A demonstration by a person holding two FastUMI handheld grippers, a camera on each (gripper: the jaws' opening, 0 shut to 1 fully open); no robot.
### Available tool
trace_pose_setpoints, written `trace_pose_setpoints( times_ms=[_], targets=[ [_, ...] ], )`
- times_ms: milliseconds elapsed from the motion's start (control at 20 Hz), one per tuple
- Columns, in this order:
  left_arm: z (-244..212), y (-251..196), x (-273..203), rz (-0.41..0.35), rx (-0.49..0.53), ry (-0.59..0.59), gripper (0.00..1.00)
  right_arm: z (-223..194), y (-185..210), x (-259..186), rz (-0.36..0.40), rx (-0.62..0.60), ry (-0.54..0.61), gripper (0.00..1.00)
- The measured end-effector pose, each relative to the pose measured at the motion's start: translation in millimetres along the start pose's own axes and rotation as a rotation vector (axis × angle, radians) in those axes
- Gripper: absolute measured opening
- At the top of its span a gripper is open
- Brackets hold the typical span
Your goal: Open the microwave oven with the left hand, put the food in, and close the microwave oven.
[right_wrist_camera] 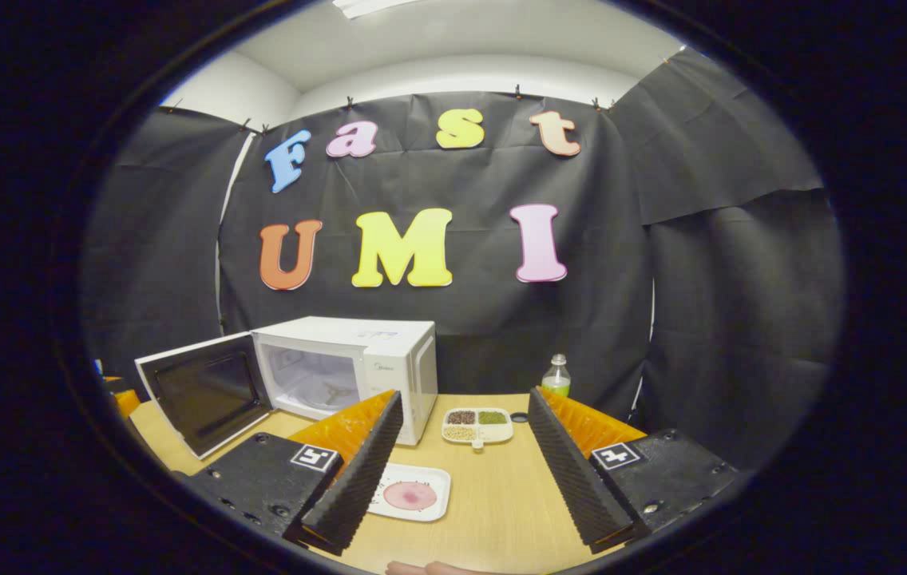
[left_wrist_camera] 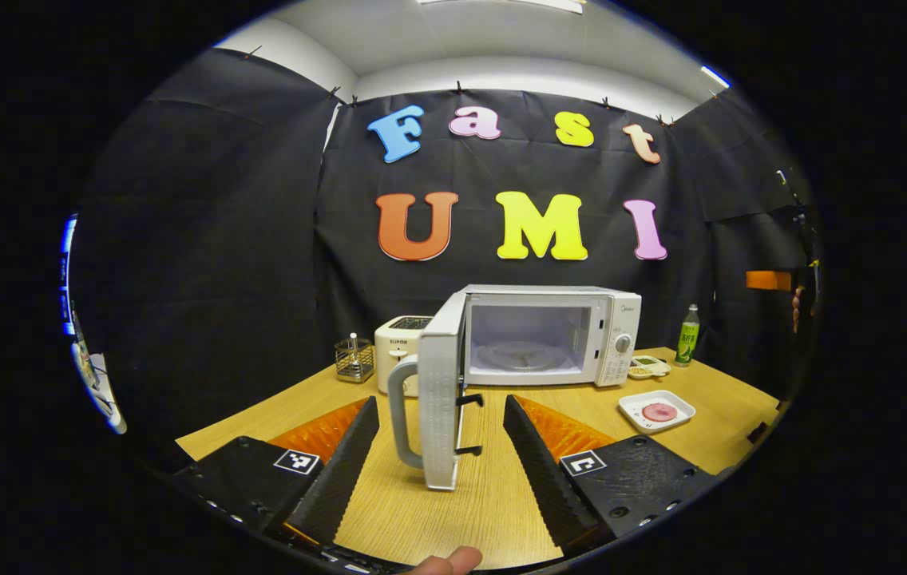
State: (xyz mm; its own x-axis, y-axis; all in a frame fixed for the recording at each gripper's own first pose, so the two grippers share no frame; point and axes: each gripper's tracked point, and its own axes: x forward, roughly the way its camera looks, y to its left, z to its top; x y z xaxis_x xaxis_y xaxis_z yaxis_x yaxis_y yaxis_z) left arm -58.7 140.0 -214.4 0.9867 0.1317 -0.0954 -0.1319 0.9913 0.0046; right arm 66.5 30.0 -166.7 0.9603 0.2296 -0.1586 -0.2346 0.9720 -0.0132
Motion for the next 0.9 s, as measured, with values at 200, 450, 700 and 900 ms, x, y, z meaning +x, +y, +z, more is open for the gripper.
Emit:
trace_pose_setpoints(
  times_ms=[200,450,700,900],
  targets=[
    [29,-3,0,0.017,-0.008,-0.021,0.93,-16,-2,32,0.003,-0.046,0.103,0.91],
    [62,-22,12,0.002,-0.034,-0.016,0.94,-66,1,75,0.074,-0.101,0.364,0.92],
    [94,-39,27,-0.017,-0.025,-0.036,0.94,-106,5,110,0.135,-0.120,0.602,1.00],
    [119,-45,36,0.019,0.028,-0.086,0.95,-161,15,113,0.211,-0.078,0.881,0.98]
  ],
)
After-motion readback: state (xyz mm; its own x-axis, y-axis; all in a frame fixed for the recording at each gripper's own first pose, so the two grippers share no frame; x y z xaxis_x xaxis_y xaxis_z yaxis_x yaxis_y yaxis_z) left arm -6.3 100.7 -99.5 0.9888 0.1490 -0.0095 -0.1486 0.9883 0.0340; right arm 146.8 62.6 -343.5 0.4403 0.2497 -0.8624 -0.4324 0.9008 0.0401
